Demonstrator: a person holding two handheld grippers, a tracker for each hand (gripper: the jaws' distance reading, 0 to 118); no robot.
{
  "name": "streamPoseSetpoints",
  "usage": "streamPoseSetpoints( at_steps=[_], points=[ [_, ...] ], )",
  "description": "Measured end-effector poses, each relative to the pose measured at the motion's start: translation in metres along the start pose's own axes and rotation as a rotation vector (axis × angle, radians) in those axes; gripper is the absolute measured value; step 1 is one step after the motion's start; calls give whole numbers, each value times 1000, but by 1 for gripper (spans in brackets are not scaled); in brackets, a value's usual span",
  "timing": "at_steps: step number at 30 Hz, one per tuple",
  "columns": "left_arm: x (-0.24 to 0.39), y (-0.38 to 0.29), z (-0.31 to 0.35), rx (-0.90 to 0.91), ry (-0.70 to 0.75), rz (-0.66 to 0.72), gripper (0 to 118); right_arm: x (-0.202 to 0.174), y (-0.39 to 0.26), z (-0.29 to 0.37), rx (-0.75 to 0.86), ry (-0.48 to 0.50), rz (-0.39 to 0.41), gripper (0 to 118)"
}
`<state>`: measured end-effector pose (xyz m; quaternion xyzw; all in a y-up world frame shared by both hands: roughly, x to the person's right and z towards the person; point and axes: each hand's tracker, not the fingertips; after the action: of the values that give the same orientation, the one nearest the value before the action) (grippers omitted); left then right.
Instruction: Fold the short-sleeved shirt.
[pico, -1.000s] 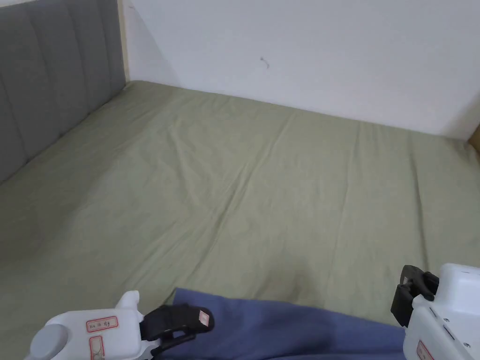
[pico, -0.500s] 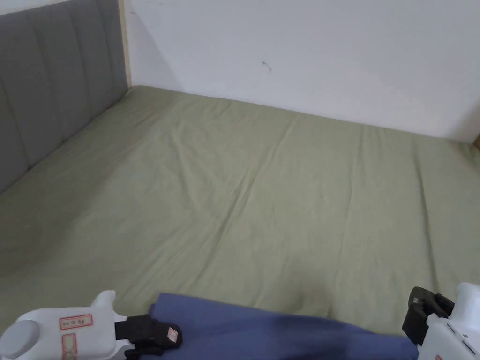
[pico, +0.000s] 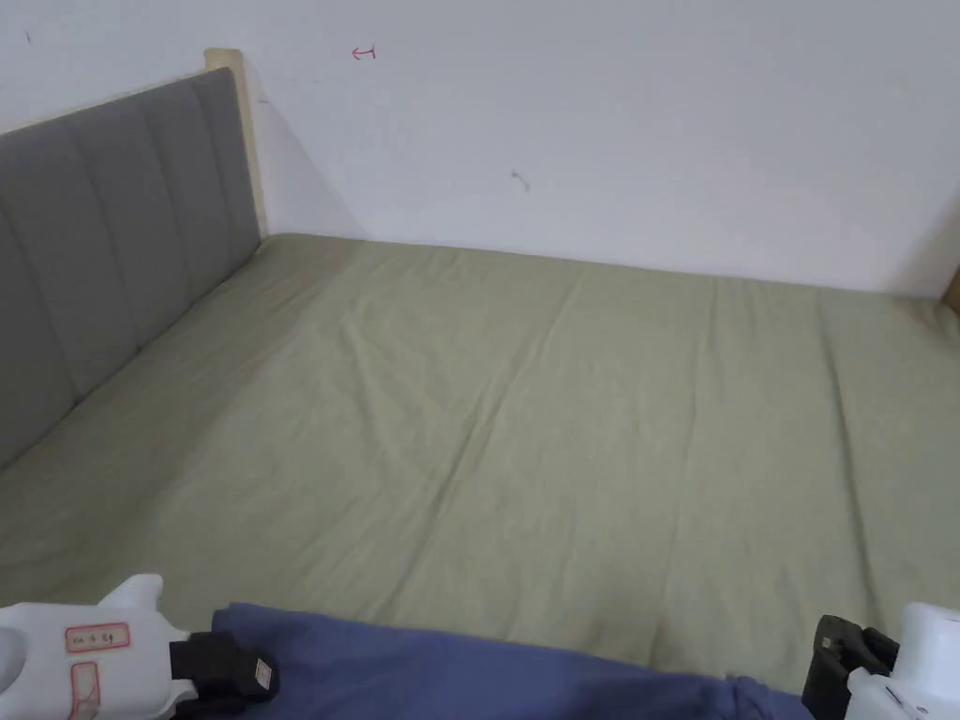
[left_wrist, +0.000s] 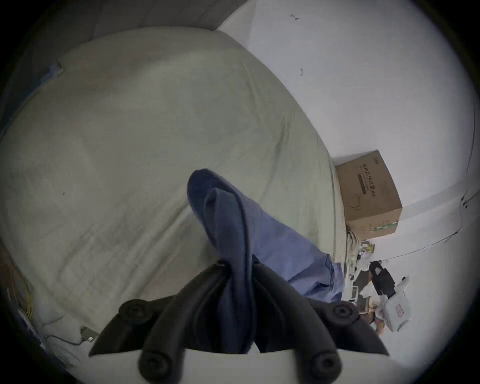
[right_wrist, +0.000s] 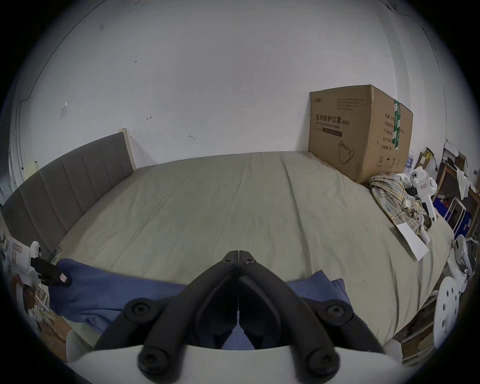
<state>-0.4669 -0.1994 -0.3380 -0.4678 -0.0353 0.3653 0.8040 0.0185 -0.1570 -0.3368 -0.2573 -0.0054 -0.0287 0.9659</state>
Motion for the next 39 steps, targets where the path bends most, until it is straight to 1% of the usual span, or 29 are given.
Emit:
streamPoseSetpoints(
  at_steps=[2,3,7,9,11,12,13,14,15,16,17,18,19,21,22,23,24,25,26,27,28,30,32,33,34,37,39],
  points=[
    [36,-3,4,19,36,-63,5,10,0,0,-5,8,-24,1],
    [58,-6,5,23,55,-123,5,16,0,1,-3,9,-38,1],
    [143,-27,-9,23,59,-297,5,39,1,5,7,11,-82,1],
    [178,-39,-32,-15,24,-373,5,51,1,8,17,4,-86,1],
    [211,-54,-59,-53,-9,-410,5,64,1,10,23,-1,-95,1],
    [229,-65,-74,-78,-18,-451,5,70,1,12,27,-4,-103,1],
    [242,-73,-87,-92,-3,-485,6,75,0,12,27,-5,-110,1],
    [256,-82,-103,-110,16,-552,9,82,-1,14,26,-5,-117,1],
    [266,-90,-118,-135,21,-607,18,88,-1,15,20,-2,-121,1],
    [273,-98,-131,-157,12,-625,50,92,-3,16,14,0,-119,1],
    [278,-104,-144,-195,15,-644,86,95,-5,18,12,-7,-114,1],
    [278,-110,-154,-216,5,-638,112,98,-7,19,14,-19,-111,1],
    [278,-113,-158,-212,-5,-624,118,102,-9,20,9,-22,-111,1],
    [277,-113,-162,-239,-19,-591,114,108,-12,21,0,-20,-124,1],
    [273,-110,-160,-245,-19,-576,114,110,-13,21,-4,-23,-127,1],
    [269,-106,-154,-243,-25,-555,114,111,-13,20,-10,-25,-127,1],
    [266,-102,-148,-220,-33,-538,111,112,-14,20,-10,-28,-126,1],
    [258,-95,-139,-188,-36,-513,97,113,-15,19,-8,-34,-127,1],
    [249,-89,-129,-150,-24,-495,73,113,-14,18,-9,-37,-129,1],
    [240,-84,-122,-118,-15,-482,37,114,-14,17,-9,-37,-133,1],
    [236,-78,-119,-100,18,-486,6,114,-14,15,-7,-35,-135,1],
    [214,-72,-122,-104,111,-481,6,112,-12,12,-9,-32,-138,1],
    [199,-68,-130,-105,150,-482,6,110,-12,11,-7,-30,-135,1],
    [193,-68,-138,-130,138,-470,6,109,-12,10,-6,-26,-129,1],
    [187,-71,-144,-172,161,-428,6,108,-12,10,-5,-22,-122,1],
    [185,-86,-166,-237,124,-416,6,105,-12,10,-7,-15,-101,1],
    [193,-101,-180,-278,118,-439,6,104,-13,10,-11,-14,-97,1]
  ],
)
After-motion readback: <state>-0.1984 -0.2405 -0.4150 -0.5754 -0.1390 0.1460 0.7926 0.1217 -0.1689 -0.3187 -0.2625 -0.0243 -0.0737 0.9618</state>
